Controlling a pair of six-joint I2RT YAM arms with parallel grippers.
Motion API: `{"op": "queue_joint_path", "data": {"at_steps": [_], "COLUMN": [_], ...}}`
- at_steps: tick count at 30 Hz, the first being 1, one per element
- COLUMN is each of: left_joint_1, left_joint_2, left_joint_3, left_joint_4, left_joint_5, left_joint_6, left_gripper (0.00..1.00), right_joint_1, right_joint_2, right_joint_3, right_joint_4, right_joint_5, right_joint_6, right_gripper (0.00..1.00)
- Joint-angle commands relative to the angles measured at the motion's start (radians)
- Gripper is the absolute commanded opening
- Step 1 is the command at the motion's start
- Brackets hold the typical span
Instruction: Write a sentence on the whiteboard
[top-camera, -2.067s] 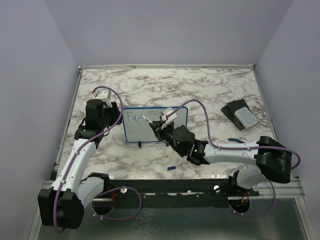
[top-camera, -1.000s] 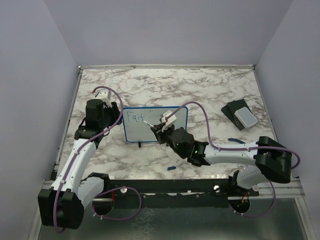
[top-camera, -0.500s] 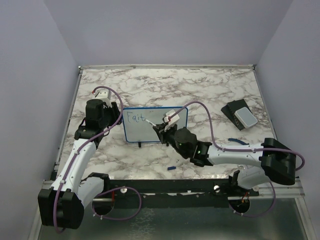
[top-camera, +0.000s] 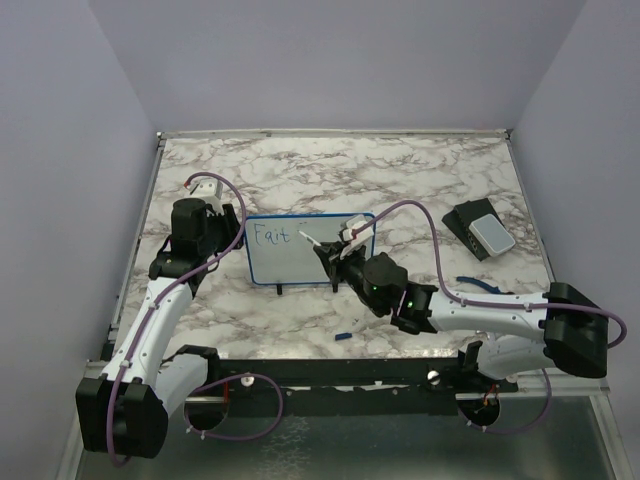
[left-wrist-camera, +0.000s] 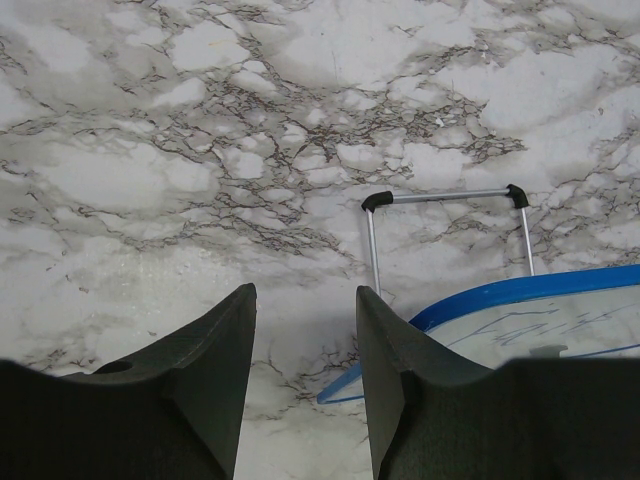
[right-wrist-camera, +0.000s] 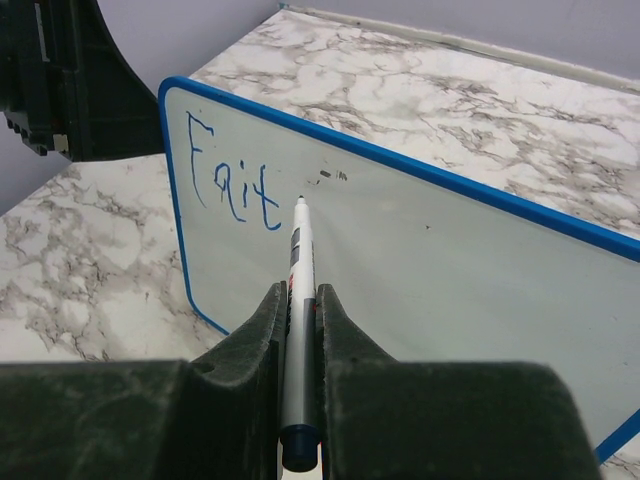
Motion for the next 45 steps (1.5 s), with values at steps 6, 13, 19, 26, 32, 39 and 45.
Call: {"op": "queue_joint_path", "data": {"at_steps": [6, 13, 19, 26, 32, 39, 45], "left_joint_1": [-0.006, -0.005, -0.005, -0.006, -0.006, -0.004, -0.005], "left_joint_2": [-0.018, -0.018, -0.018, -0.018, -0.019, -0.022, -0.023], "left_joint_3": [-0.012, -0.012, -0.013, -0.012, -0.013, -0.013, -0.013], "left_joint_4": [0.013, 0.013, 0.014, 0.013, 0.014, 0.013, 0.013], "left_joint_5": [0.033, 0.033, 0.033, 0.034, 0.035, 0.035, 0.035], "left_joint_6": [-0.003, -0.001, -0.001, -0.002, -0.002, -0.002, -0.002], "left_gripper": [0.46, 0.47, 0.47, 0.47, 0.47, 0.47, 0.47], "right_joint_1": [0.006, 0.007, 0.006, 0.006, 0.006, 0.005, 0.005], "right_joint_2": [0.034, 0.049, 0.071, 0.098, 0.107, 0.092, 0.087], "right_joint_3": [0.042, 0.063, 0.084, 0.089, 0.084, 0.051, 0.026], "right_joint_4": [0.036, 0.058, 0.063, 0.056, 0.038, 0.000, -0.030], "right_joint_5": [0.014, -0.005, -0.004, 0.016, 0.030, 0.032, 0.013], "right_joint_6": [-0.045, -0.059, -0.072, -0.068, -0.054, -0.007, 0.027], "right_gripper": [0.01, 0.01, 0.01, 0.01, 0.01, 0.01, 0.01]}}
